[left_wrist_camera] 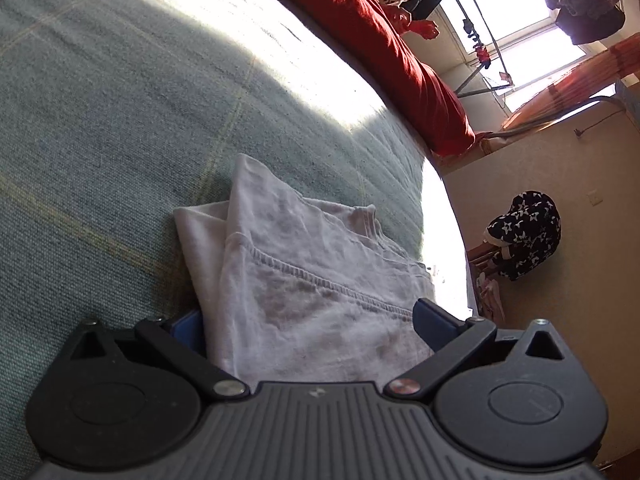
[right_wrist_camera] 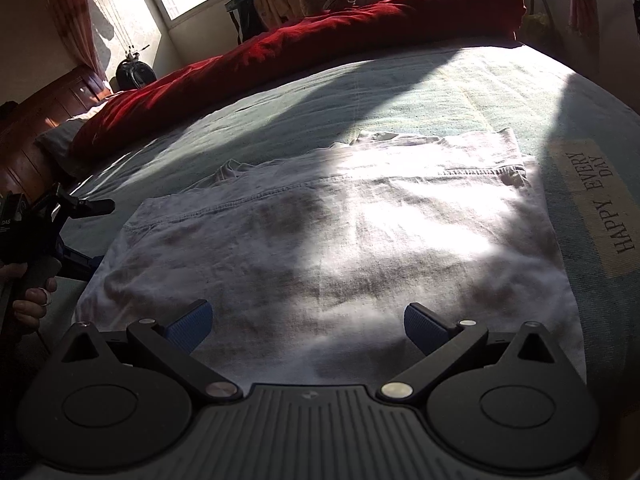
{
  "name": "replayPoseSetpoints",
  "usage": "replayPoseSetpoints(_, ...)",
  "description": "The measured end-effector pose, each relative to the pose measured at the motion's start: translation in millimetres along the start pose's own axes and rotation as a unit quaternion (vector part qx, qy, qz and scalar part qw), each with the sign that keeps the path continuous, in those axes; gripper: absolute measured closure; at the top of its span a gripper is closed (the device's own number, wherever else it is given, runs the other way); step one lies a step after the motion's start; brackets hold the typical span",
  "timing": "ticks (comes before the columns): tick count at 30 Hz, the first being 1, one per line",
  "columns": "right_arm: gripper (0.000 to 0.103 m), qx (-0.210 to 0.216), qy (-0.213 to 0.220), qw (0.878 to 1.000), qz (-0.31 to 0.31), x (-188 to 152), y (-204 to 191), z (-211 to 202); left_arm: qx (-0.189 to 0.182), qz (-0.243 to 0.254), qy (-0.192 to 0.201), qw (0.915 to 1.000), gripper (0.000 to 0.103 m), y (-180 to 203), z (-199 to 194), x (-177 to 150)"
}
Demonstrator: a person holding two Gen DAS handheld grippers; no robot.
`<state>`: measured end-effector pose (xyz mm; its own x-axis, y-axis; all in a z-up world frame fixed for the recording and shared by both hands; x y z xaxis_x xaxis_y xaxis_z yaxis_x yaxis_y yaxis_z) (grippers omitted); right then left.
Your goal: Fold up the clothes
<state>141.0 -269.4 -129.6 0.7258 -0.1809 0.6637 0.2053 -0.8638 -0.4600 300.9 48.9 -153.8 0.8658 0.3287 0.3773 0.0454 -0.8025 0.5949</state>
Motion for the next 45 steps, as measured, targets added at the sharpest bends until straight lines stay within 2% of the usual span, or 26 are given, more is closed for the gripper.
replayPoseSetpoints(3, 0.0, -0.001, -0.003, 1.0, 0.0, -1.6, -1.6, 0.5, 0.027, 0.038, 0.003, 0.9989, 0.001, 9.9, 2.4, -4.1)
replayPoseSetpoints(5, 0.0, -0.003, -0.005, 1.0, 0.0, -1.4, -2.3, 0.5, 0.031, 0.049, 0.006, 0.9983, 0.001, 12.8, 2.7, -5.8)
replayPoseSetpoints(18, 0.0, -0.015, -0.001, 1.0, -0.012, -3.2, -14.4, -8.0, 0.038, 0.082, 0.009, 0.9959, 0.001, 9.1, -3.1, -12.4)
replayPoseSetpoints(28, 0.0, -0.012, 0.0, 1.0, -0.022, -3.7, -25.9, -10.0, 0.022, 0.082, 0.004, 0.9964, 0.001, 6.3, -25.6, -36.5)
replayPoseSetpoints(34, 0.0, 0.025, -0.004, 1.0, -0.008, -6.1, -31.3, -7.3, -0.03, 0.05, -0.028, 0.9979, 0.001, 0.5, -34.6, -53.8)
replayPoseSetpoints(39, 0.0, 0.052, 0.0, 0.999, 0.012, -6.6, -35.0, -7.6, -0.086, 0.003, -0.031, 0.9958, 0.001, -8.0, -25.3, -36.7)
replayPoseSetpoints(45, 0.0, 0.043, 0.003, 0.999, 0.015, -7.2, -34.9, -8.1, -0.116, -0.029, -0.023, 0.9925, 0.001, -5.6, -4.3, -7.9)
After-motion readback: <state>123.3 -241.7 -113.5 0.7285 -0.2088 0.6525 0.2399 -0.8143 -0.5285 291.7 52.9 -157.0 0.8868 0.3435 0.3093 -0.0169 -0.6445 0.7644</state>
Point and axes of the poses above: each gripper's, at about its wrist camera, not at the fingertips, and z roughly the way its jaws point, y to its right, x to its top, the point moved 7 cm from there along z, roughly the way its jaws point, and after that the axes turned 11 degrees about x, right-handed, at the moved point
